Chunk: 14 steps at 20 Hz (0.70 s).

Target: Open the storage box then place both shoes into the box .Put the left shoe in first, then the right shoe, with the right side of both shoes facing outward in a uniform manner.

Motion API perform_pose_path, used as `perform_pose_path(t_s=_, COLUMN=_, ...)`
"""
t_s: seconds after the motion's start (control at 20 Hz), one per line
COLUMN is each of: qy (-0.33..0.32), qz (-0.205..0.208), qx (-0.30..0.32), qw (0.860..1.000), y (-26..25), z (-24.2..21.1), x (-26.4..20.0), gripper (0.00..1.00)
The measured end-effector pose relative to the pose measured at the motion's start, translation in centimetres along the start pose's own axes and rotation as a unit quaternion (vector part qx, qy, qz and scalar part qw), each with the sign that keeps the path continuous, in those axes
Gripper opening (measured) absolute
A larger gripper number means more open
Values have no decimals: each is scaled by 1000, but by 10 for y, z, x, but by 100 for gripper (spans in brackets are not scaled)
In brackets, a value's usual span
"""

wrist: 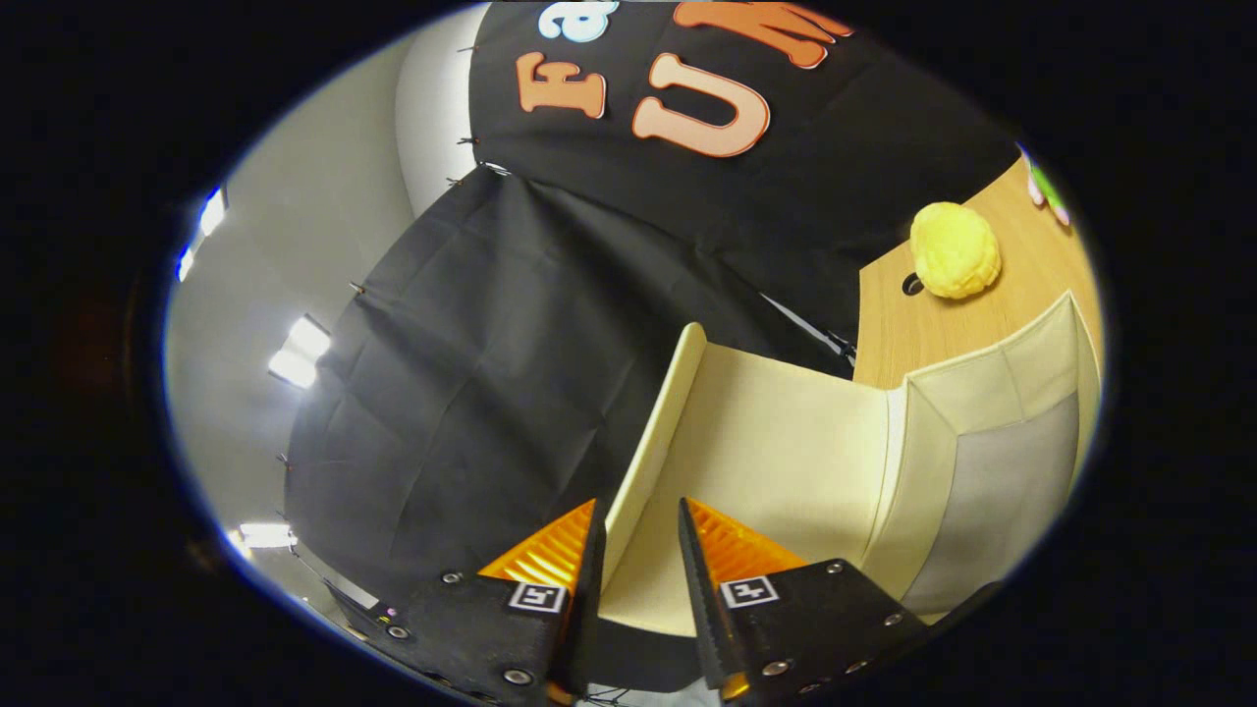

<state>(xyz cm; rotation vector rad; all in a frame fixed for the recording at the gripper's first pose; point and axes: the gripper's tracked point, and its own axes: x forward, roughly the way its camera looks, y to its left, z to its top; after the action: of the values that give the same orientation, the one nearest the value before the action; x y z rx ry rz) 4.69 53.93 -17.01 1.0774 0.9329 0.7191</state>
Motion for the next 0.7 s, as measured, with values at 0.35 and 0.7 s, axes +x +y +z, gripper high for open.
perform_pose_path(t_s=0.35, qy=-24, qz=-86, qx=-95, qw=991, y=-48, z=28, x=-52, gripper=90)
perform_pose_path(t_s=0.7, qy=-28, qz=-234, qx=-172, qw=957, y=-131, z=48, x=-147, gripper=96)
